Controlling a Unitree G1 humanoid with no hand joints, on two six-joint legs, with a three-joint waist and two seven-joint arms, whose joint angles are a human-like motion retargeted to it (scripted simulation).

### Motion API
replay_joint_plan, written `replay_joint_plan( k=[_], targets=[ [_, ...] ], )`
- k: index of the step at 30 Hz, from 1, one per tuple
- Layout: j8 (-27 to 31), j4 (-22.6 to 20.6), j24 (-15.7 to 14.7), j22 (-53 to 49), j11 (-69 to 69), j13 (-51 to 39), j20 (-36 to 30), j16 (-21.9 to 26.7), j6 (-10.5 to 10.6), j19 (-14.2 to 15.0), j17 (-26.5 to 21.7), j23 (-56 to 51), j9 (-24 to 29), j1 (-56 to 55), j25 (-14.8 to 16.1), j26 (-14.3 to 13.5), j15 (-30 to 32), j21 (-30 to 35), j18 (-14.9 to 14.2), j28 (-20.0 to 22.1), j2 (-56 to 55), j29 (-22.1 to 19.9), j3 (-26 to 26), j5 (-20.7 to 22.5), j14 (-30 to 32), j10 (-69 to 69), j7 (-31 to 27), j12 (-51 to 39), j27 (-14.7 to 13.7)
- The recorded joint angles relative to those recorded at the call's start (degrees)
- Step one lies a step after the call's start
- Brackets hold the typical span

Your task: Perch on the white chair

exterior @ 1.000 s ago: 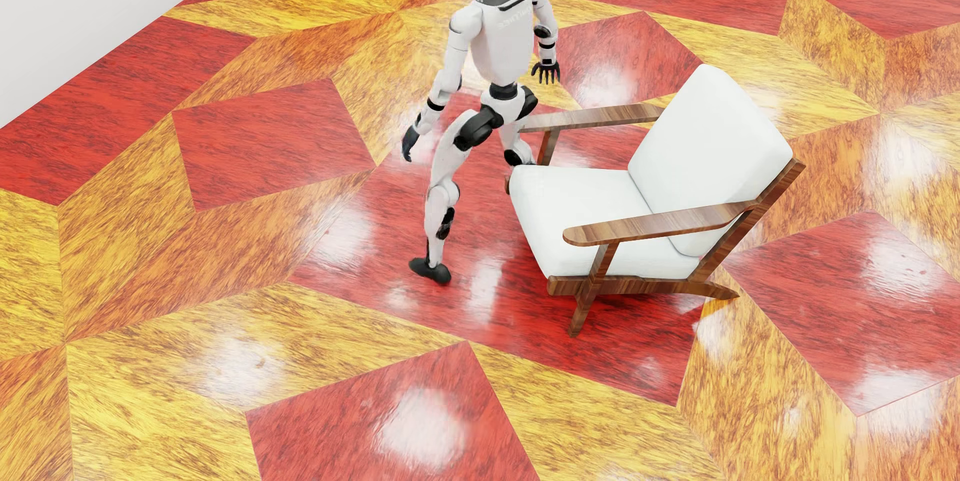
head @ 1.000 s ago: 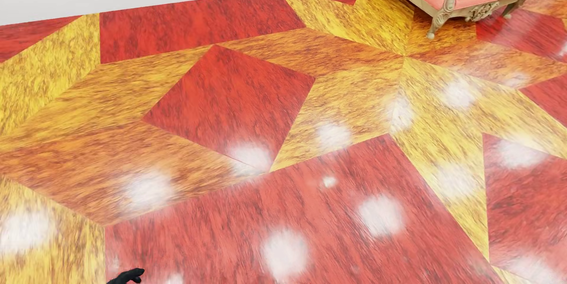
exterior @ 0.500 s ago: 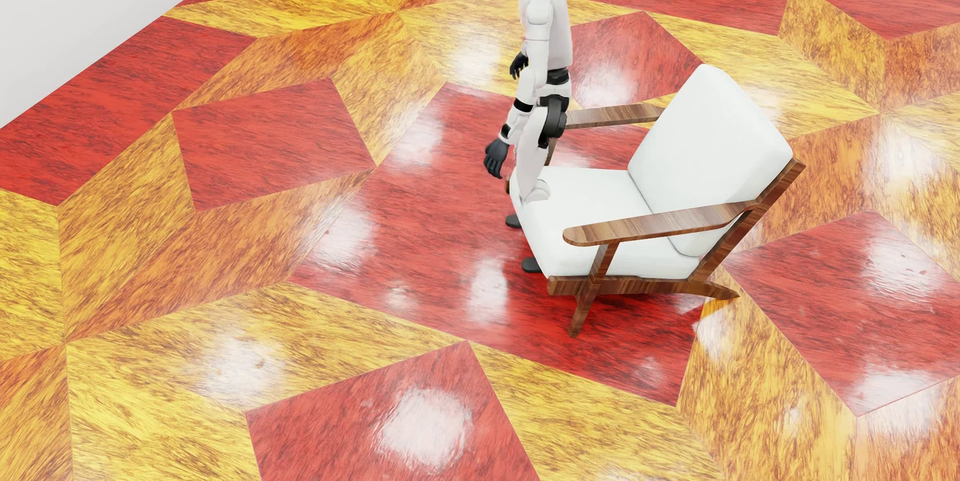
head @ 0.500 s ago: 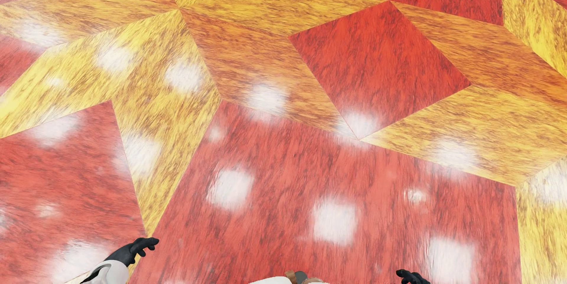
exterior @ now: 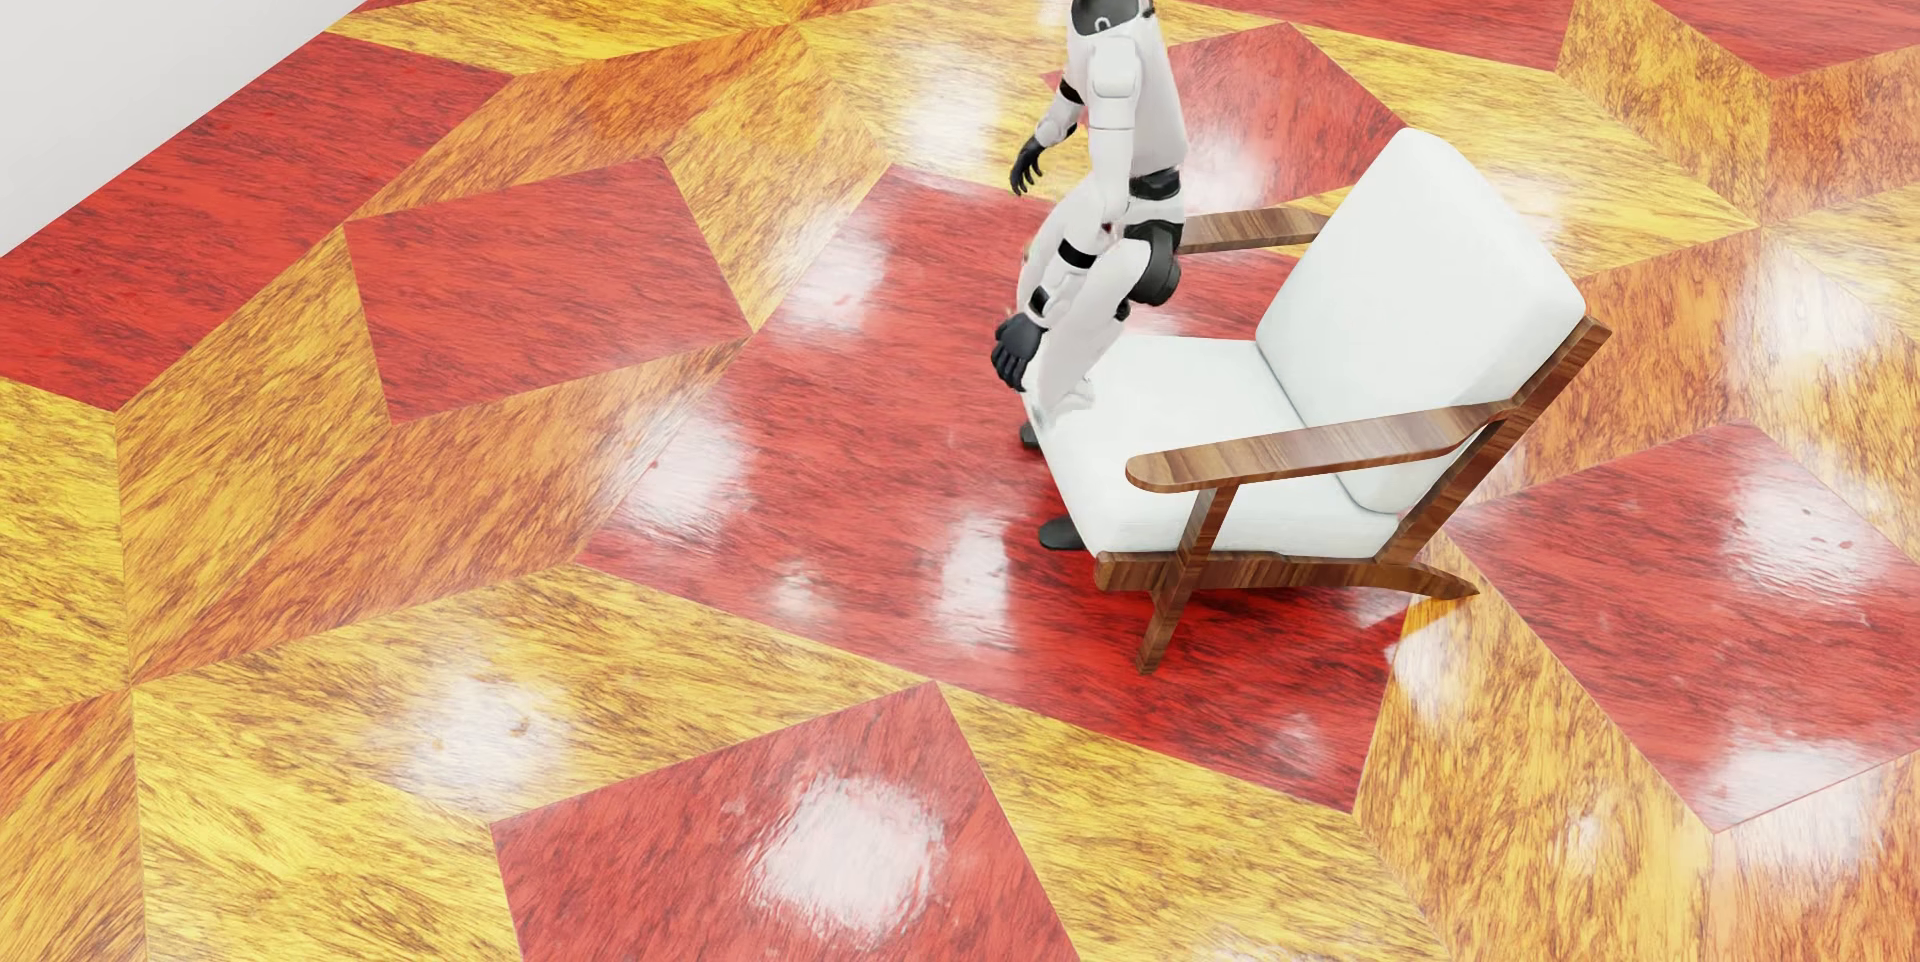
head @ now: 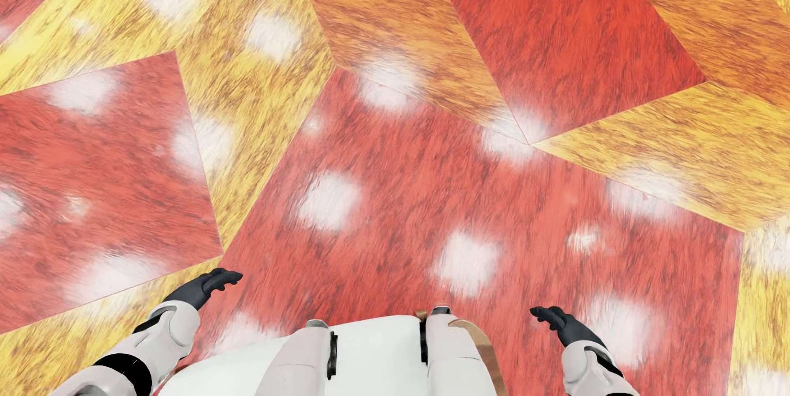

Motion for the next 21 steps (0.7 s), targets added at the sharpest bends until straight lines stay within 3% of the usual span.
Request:
replay_joint_plan(
  k=[1,3,4,5,21],
  targets=[
    [-0.09,-0.19,0.04,-0.01,1.14,-1.25,-0.48,-0.27,-0.11,-1.53,-0.15,-0.48,0.71,-2.96,-0.79,-0.37,-2.35,-0.12,0.56,0.38,-1.2,0.02,0.53,0.19,-1.08,3.59,-0.79,-1.63,-0.08],
    [1.01,-0.15,0.05,-1.02,8.35,-4.8,-1.09,-0.23,-0.4,-1.52,-0.16,-1.05,3.01,-8.28,-2.37,-0.85,-4.07,0.57,0.99,0.84,-6.99,1.1,0.76,0.69,-3.26,10.59,-1.94,-4.55,-0.3],
    [2.3,-0.41,-0.05,-0.89,11.91,-4.71,1.87,-1.24,0.43,-3.63,-0.73,-2.48,1.5,-12.27,1.93,0.26,-5.21,1.63,1.78,-0.54,-10.79,-0.31,0.39,0.22,-5.12,14.26,-2.78,-4.57,2.08],
    [2.22,-0.31,-0.24,-0.58,14.91,-6.06,1.58,-1.86,0.62,-3.97,-0.9,-2.82,2.22,-14.91,1.78,0.28,-6.47,1.6,1.72,-0.12,-13.18,-0.47,0.38,-0.03,-5.95,17.4,-2.96,-5.89,2.28],
    [8.03,-0.65,0.25,-4.56,44.36,-24.86,-3.08,-3.89,1.19,-3.91,-1.96,-3.77,10.96,-42.14,2.17,0.36,-12.37,9.5,-0.13,0.27,-41.24,-0.61,0.86,0.06,-11.35,45.2,-6.76,-21.59,4.02]
  ],
)
